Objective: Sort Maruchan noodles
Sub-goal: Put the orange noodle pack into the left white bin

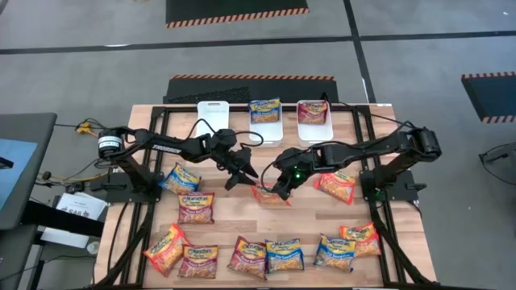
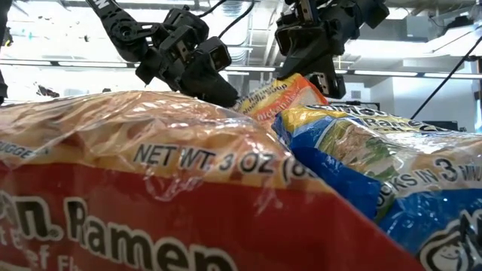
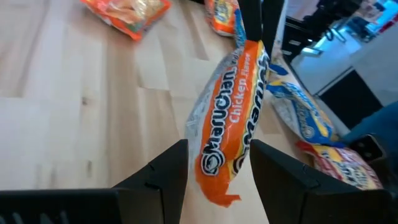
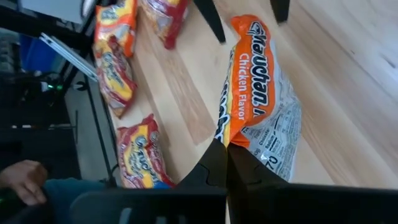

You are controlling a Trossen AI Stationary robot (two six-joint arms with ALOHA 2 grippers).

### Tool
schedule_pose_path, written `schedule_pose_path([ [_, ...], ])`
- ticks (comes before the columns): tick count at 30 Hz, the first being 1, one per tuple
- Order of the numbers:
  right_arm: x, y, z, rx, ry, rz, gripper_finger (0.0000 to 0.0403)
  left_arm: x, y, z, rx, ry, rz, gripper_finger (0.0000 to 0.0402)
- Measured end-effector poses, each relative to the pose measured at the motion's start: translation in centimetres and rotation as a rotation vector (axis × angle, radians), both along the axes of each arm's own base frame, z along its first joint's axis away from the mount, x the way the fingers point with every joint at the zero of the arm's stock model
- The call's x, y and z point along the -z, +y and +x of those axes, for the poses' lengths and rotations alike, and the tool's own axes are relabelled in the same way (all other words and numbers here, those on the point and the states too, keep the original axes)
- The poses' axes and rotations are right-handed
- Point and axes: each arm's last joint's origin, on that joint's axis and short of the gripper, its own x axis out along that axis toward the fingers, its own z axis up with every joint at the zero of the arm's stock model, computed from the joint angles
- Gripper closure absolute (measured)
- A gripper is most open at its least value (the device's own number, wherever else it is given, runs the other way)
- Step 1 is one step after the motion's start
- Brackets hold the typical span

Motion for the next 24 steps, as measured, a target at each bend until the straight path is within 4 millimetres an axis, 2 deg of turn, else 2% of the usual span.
schedule_pose_path([
  [10,-2.1,-0.7,0.6,-0.017,-0.049,-0.056,0.0398,-0.1,-0.6,-0.1,0.103,-0.013,-0.043,0.0244],
  [17,-2.4,-1.1,0.7,-0.006,-0.06,-0.063,0.0398,-0.1,-1.2,0.1,0.12,-0.023,-0.033,0.0248],
  [20,-2.4,-1.1,0.8,-0.004,-0.06,-0.06,0.0398,-0.4,-1.6,0.3,0.129,-0.053,-0.023,0.027],
  [24,-2.4,-1.1,0.8,0.005,-0.061,-0.067,0.0398,-0.5,-1.8,0.5,0.089,-0.065,-0.009,0.0325],
])
